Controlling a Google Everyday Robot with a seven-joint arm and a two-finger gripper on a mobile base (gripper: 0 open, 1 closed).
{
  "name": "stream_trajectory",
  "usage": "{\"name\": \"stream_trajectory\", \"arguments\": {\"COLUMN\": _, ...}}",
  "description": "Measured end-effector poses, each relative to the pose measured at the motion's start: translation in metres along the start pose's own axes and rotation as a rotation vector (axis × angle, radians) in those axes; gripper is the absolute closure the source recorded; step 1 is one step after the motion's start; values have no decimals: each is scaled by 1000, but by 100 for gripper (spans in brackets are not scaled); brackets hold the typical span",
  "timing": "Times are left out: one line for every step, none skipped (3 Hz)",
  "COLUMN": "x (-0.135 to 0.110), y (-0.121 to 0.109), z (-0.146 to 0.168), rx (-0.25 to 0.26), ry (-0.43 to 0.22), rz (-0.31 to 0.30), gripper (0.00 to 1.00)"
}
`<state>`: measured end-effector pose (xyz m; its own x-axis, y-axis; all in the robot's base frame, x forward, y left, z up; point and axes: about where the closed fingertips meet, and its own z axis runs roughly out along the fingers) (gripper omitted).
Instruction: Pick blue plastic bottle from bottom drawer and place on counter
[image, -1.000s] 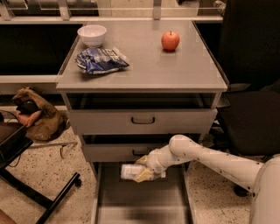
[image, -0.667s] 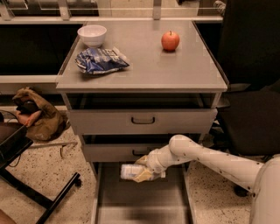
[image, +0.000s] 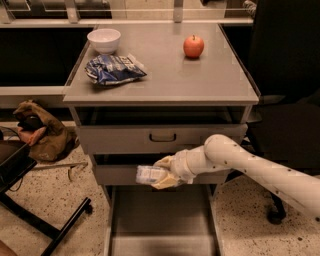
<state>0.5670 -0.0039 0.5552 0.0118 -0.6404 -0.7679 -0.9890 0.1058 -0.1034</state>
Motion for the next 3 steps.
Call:
{"name": "stream_trajectory", "arguments": {"x": -66, "y": -13, "z": -53, "rx": 71, "ry": 14, "rz": -80, "gripper": 100}}
{"name": "stream_trajectory", "arguments": {"x": -66, "y": -13, "z": -53, "rx": 71, "ry": 14, "rz": -80, "gripper": 100}}
{"name": "stream_trajectory", "arguments": {"x": -98, "y": -22, "z": -79, "rx": 111, "ry": 11, "rz": -116, "gripper": 100}}
